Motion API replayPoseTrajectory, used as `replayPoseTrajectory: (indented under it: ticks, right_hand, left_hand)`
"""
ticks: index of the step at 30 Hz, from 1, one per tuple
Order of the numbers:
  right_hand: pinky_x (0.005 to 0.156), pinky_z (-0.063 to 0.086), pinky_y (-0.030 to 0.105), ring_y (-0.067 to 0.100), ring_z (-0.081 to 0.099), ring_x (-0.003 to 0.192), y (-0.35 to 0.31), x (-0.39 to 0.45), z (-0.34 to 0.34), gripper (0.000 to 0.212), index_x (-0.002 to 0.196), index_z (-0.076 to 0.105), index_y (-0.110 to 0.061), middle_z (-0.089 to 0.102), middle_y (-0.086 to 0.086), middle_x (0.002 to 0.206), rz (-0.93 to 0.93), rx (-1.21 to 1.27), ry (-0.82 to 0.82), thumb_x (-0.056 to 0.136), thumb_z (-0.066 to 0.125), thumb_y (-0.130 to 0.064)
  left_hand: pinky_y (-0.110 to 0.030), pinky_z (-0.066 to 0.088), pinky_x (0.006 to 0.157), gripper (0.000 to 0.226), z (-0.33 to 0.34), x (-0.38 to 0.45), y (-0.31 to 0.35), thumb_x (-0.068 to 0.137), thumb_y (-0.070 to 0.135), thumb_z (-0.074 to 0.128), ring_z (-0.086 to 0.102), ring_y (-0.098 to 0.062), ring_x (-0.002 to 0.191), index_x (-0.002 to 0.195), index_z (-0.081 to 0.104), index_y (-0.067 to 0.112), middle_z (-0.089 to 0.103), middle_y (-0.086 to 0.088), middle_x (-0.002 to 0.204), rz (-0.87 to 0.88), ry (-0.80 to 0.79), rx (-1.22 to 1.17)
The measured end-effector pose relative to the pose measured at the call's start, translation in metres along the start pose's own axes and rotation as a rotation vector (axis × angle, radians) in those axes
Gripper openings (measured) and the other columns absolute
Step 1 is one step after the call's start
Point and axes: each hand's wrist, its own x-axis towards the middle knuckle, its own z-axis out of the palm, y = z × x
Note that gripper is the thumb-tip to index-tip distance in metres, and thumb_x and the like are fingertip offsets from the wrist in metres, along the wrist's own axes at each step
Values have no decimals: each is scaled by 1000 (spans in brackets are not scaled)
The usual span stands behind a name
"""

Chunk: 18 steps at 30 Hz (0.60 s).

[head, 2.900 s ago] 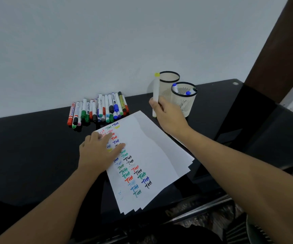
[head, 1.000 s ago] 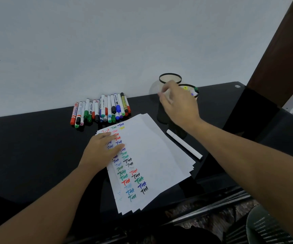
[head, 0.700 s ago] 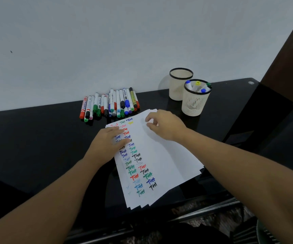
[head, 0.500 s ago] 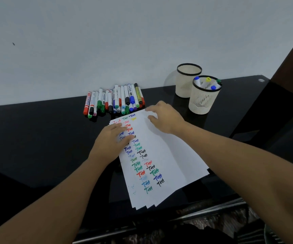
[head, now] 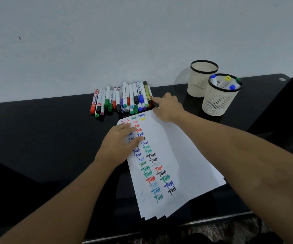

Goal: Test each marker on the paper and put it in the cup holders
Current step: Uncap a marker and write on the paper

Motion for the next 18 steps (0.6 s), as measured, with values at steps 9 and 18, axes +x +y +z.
replayPoseTrajectory:
  ticks: [9,18]
  right_hand:
    - [95,48,45,26,51,116,3,-3,2,41,136,52,-30,49,7,124,-29,-21,149,100,56,-50]
    - [92,52,47,25,53,108,5,1,8,29,129,51,-35,53,5,114,-10,30,158,102,55,-47]
  left_hand:
    - [-24,24,111,54,-1,-1,2,90,52,67,39,-11,139,135,65,22,51,5,148,-7,-2,-24]
    - [-28,26,114,54,-1,0,2,91,53,66,38,-11,139,136,64,23,51,6,148,-3,-2,-15]
